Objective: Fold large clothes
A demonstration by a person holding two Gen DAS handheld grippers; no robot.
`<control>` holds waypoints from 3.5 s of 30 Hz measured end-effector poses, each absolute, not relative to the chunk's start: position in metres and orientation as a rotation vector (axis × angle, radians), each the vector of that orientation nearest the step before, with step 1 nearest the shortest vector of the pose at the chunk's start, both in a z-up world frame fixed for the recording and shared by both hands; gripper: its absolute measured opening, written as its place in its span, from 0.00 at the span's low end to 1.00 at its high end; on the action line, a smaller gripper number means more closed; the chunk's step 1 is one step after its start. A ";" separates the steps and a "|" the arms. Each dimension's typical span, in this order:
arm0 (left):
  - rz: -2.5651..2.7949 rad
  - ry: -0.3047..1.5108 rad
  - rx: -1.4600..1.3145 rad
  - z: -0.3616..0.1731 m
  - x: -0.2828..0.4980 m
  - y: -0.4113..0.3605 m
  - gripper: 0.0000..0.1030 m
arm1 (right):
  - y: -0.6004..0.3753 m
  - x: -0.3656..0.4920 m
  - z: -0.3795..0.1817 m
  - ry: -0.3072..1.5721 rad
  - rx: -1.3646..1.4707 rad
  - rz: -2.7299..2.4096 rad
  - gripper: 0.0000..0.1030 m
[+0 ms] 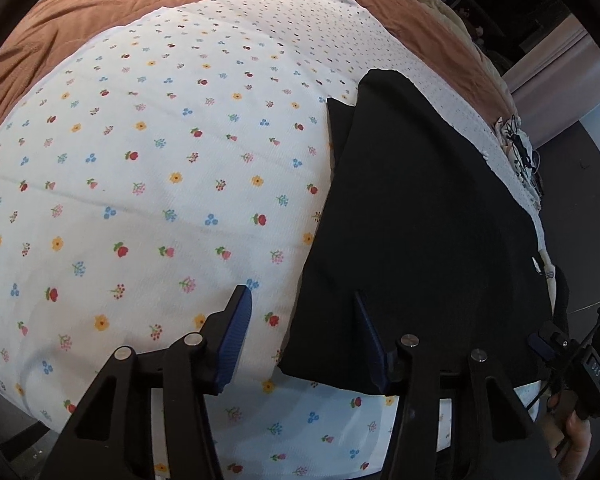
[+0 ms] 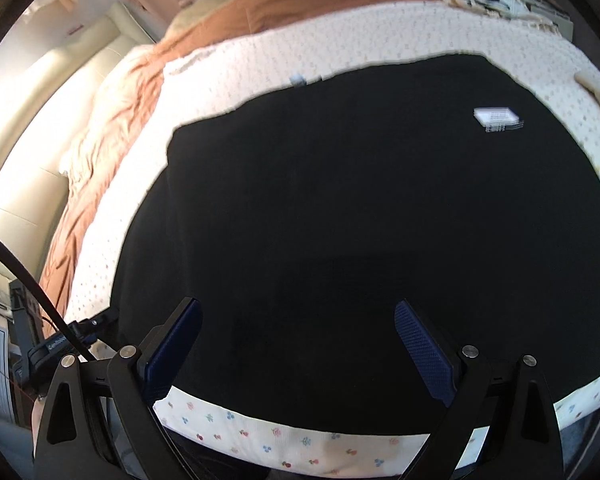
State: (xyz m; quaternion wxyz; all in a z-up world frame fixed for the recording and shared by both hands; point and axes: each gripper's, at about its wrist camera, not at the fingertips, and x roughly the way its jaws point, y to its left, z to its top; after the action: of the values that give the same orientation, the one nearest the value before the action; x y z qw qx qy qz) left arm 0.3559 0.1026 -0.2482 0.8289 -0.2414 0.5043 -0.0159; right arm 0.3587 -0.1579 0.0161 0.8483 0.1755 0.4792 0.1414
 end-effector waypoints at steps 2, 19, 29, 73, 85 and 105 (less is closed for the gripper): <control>-0.023 1.080 -0.474 -0.248 0.353 0.099 0.51 | -0.154 0.360 0.014 1.029 0.360 0.286 0.94; -0.193 1.061 -0.846 -0.243 0.322 0.121 0.84 | -0.146 0.397 -0.007 1.058 0.243 0.243 0.77; -0.203 1.058 -0.983 -0.255 0.320 0.124 0.84 | -0.159 0.395 -0.008 1.044 0.299 0.260 0.61; -0.175 0.972 -0.947 -0.243 0.351 0.109 0.18 | -0.093 0.289 -0.093 1.128 0.206 0.340 0.21; -0.086 0.998 -0.932 -0.242 0.350 0.101 0.18 | -0.058 0.352 -0.118 1.106 0.193 0.279 0.20; -0.036 1.054 -0.941 -0.260 0.366 0.100 0.17 | 0.001 0.419 -0.190 1.055 0.128 0.283 0.20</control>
State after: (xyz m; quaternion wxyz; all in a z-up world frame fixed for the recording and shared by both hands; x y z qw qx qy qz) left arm 0.3659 0.0999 -0.2597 0.7605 -0.4323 0.4843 -0.0163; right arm 0.4185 0.0007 -0.1896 0.8527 0.0608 0.5011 0.1347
